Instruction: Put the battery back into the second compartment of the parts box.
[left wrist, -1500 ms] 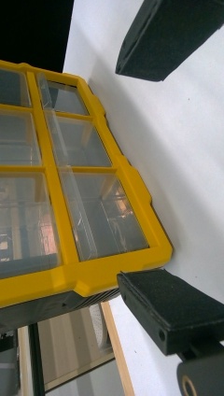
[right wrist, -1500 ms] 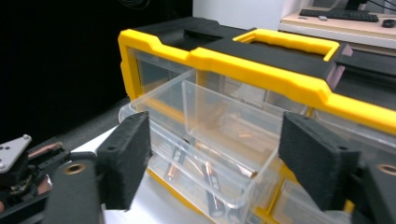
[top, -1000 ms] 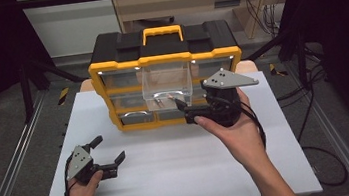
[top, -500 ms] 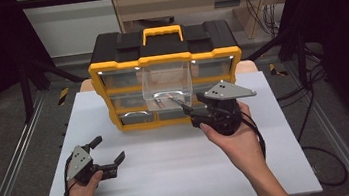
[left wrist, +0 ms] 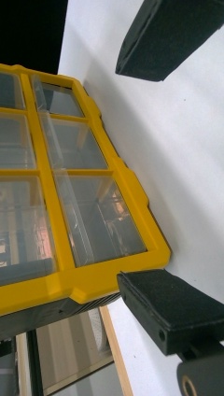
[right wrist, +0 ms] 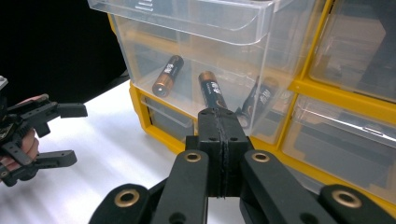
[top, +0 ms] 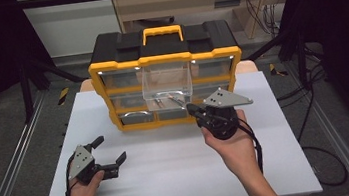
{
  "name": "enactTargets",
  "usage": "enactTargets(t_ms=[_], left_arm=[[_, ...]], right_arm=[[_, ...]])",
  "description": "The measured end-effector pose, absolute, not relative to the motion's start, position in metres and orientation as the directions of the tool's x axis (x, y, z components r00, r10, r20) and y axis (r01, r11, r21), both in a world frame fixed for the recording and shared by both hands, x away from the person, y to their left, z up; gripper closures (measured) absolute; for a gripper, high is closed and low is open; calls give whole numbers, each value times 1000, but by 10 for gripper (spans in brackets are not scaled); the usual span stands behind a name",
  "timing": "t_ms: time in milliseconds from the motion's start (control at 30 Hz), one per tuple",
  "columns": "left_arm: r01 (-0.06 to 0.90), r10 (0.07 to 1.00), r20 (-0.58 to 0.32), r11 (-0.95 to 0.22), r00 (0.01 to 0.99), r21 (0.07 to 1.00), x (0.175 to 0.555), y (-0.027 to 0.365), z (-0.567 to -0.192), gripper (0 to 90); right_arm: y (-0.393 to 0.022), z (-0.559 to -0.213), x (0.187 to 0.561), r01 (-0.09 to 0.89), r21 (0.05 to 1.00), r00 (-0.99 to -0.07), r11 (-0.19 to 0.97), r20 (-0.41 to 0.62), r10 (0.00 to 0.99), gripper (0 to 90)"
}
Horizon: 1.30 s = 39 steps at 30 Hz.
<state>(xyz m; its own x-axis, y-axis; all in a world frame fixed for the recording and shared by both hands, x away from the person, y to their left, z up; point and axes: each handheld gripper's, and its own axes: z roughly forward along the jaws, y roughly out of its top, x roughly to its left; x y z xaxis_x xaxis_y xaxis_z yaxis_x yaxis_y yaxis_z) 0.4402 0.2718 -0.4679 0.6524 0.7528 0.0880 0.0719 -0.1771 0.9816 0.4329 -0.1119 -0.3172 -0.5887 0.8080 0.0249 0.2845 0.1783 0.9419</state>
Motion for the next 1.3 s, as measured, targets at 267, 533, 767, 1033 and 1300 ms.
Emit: enactTargets(t_ms=[267,533,767,1033,1300], left_arm=[[71,747,86,-176,659,982,440,270,-468,20],[69,741,90,-181,665,981,440,267,-468,20],[70,742,88,-178,664,981,440,267,-468,20],[69,742,82,-170,665,983,440,268,-467,20],[69,747,85,-173,660,983,442,270,-467,20]], right_arm=[[-104,-319,434,277,947,-587,161,34,809,900],[-97,-320,434,270,953,-586,141,46,809,900],[-92,-320,436,264,956,-584,129,52,810,900],[-87,-319,440,259,956,-585,141,39,810,900],[-83,-317,442,246,956,-585,159,16,811,900]])
